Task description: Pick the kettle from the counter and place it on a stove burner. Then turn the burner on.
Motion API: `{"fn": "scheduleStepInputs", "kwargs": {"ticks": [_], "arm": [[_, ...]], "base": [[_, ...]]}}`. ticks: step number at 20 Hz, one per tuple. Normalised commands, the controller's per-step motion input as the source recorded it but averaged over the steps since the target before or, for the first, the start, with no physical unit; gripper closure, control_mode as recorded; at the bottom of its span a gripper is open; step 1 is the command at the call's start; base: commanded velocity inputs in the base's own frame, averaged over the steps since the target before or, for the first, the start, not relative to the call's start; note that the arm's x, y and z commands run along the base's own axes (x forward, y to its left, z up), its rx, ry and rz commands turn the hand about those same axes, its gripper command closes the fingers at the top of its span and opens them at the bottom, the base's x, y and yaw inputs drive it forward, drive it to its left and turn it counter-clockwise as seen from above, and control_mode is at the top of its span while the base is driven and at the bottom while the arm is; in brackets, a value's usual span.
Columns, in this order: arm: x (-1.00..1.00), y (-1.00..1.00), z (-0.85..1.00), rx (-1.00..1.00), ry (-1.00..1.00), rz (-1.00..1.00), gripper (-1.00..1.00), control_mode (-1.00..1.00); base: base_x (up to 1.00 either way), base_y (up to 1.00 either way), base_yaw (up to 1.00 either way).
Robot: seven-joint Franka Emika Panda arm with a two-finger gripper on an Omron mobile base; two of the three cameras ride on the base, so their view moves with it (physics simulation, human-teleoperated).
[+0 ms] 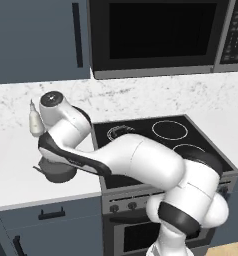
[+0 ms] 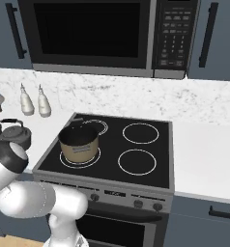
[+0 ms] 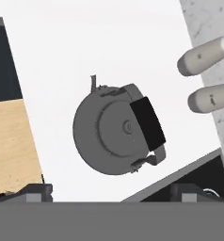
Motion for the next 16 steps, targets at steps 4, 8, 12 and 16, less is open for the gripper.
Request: {"fn": "scheduleStepInputs", "kwargs": {"ticks": [4, 8, 12, 16], "arm": [[0.25, 0.00, -0.36, -0.09, 0.09, 0.05, -1.00, -1.00], [0.39, 0.00, -0.36, -0.09, 0.02, 0.05, -1.00, -1.00], [0.53, 0.00, -0.11, -0.01, 0.00, 0.02, -1.00, -1.00], [0.33, 0.00, -0.19, 0.00, -0.01, 0.01, -1.00, -1.00]], "base": [[0.00, 0.00, 0.00], [0.00, 0.00, 0.00], [0.00, 0.00, 0.00], [0.00, 0.00, 0.00]]}}
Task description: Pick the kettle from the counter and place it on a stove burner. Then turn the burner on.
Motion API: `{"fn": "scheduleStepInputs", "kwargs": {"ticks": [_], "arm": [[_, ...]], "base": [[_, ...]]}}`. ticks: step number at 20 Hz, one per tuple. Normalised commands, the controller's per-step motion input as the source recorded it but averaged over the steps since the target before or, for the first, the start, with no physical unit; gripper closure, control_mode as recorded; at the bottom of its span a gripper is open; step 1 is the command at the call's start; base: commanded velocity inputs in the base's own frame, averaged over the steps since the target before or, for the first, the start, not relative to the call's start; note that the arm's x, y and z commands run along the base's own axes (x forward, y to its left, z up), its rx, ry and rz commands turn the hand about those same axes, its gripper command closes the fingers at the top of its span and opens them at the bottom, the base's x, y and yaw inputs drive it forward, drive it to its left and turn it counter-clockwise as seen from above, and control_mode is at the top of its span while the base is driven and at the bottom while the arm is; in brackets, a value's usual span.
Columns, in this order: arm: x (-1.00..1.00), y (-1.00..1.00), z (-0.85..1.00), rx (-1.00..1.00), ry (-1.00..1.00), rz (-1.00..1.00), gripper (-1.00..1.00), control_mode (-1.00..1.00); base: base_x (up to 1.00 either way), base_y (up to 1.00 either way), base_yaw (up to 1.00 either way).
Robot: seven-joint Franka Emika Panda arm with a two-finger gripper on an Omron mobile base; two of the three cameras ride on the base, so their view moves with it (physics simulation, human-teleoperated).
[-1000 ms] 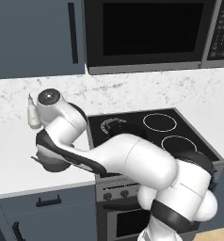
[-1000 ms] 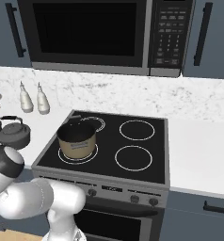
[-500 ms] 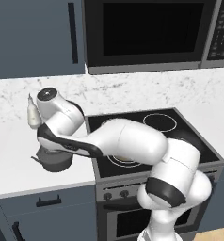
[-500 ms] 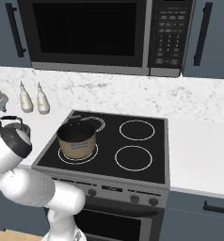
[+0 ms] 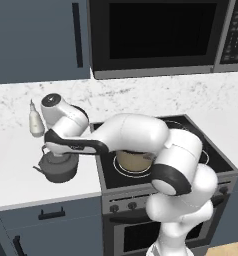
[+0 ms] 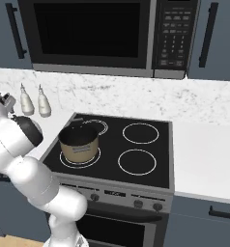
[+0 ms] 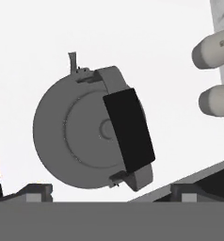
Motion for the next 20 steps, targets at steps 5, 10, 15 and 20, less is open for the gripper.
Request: {"fn": "scheduleStepInputs", "kwargs": {"ticks": [5, 10, 15, 20], "arm": [[0.09, 0.00, -0.33, -0.01, 0.00, 0.01, -1.00, -1.00], [0.22, 0.00, -0.23, 0.00, 0.00, 0.02, -1.00, -1.00], [0.32, 0.06, -0.22, 0.00, 0.00, 0.00, -1.00, -1.00], [0.22, 0.14, -0.21, 0.00, 0.03, 0.00, -1.00, -1.00]], "base": [[0.00, 0.00, 0.00], [0.00, 0.00, 0.00], [0.00, 0.00, 0.00], [0.00, 0.00, 0.00]]}}
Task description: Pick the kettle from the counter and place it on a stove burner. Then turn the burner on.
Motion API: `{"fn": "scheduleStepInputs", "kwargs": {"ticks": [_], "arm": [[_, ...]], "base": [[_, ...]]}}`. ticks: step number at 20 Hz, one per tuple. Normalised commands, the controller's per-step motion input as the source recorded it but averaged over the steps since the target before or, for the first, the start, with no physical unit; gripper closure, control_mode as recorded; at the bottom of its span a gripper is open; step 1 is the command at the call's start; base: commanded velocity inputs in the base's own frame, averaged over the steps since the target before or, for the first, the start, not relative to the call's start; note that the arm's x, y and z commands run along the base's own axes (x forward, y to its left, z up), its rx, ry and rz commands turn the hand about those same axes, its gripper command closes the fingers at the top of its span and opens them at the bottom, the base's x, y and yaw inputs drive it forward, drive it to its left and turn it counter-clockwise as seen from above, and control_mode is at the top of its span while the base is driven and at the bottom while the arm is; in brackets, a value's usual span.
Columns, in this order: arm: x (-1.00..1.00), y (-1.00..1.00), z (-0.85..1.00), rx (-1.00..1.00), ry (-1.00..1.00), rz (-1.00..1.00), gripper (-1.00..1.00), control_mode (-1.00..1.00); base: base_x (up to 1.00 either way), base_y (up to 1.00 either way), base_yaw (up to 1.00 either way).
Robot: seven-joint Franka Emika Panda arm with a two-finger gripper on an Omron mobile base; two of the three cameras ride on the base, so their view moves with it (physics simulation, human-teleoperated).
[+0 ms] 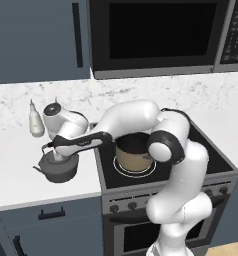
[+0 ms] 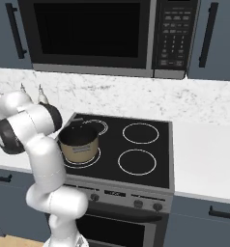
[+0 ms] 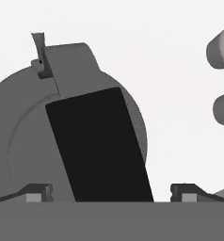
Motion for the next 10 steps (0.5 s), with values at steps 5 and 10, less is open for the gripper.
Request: {"fn": "scheduleStepInputs", "kwargs": {"ticks": [5, 10], "arm": [[0.16, 0.15, -0.10, 0.00, 0.03, 0.00, -1.00, -1.00], [0.01, 0.01, 0.00, 0.00, 0.02, 0.00, 1.00, -1.00]], "base": [[0.00, 0.00, 0.00], [0.00, 0.00, 0.00]]}}
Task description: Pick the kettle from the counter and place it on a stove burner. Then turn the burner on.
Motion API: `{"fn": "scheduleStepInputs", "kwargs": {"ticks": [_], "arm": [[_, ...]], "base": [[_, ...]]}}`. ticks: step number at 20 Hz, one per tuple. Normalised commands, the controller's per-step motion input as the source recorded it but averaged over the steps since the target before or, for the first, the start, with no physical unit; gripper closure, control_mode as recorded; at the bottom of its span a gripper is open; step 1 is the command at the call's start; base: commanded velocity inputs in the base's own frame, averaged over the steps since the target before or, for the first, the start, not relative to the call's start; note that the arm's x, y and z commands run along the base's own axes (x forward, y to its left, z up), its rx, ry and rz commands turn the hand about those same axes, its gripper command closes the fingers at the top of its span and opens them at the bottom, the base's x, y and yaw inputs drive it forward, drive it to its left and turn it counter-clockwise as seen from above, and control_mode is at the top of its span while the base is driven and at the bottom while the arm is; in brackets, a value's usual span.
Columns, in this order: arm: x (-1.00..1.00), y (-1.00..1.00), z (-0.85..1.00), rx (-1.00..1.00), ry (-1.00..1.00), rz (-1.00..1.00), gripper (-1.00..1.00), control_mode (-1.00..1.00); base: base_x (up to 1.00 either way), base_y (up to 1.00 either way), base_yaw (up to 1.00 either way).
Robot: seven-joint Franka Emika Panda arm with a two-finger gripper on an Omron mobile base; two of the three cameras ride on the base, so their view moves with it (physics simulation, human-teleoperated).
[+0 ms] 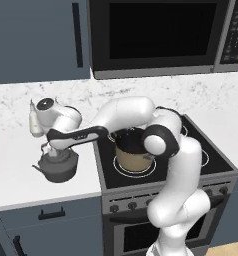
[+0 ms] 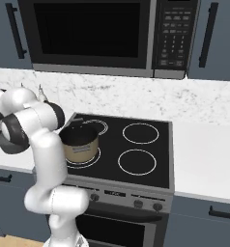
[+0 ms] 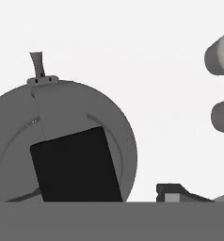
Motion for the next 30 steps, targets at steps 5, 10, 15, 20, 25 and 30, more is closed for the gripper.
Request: {"fn": "scheduleStepInputs", "kwargs": {"ticks": [5, 10, 15, 20, 25, 30], "arm": [[-0.08, -0.10, 0.00, 0.00, -0.01, 0.00, 1.00, -1.00], [-0.21, -0.33, 0.07, 0.03, -0.17, 0.00, 1.00, -1.00], [-0.57, -0.63, 0.70, 0.15, -0.53, -0.01, 1.00, -1.00], [-0.51, -0.95, 0.79, 0.13, -0.54, -0.06, 1.00, -1.00], [-0.13, -1.00, 1.00, 0.15, -0.44, -0.21, 1.00, -1.00], [0.00, -1.00, 0.99, 0.11, -0.20, -0.29, 1.00, -1.00]], "base": [[0.00, 0.00, 0.00], [0.00, 0.00, 0.00], [0.00, 0.00, 0.00], [0.00, 0.00, 0.00], [0.00, 0.00, 0.00], [0.00, 0.00, 0.00]]}}
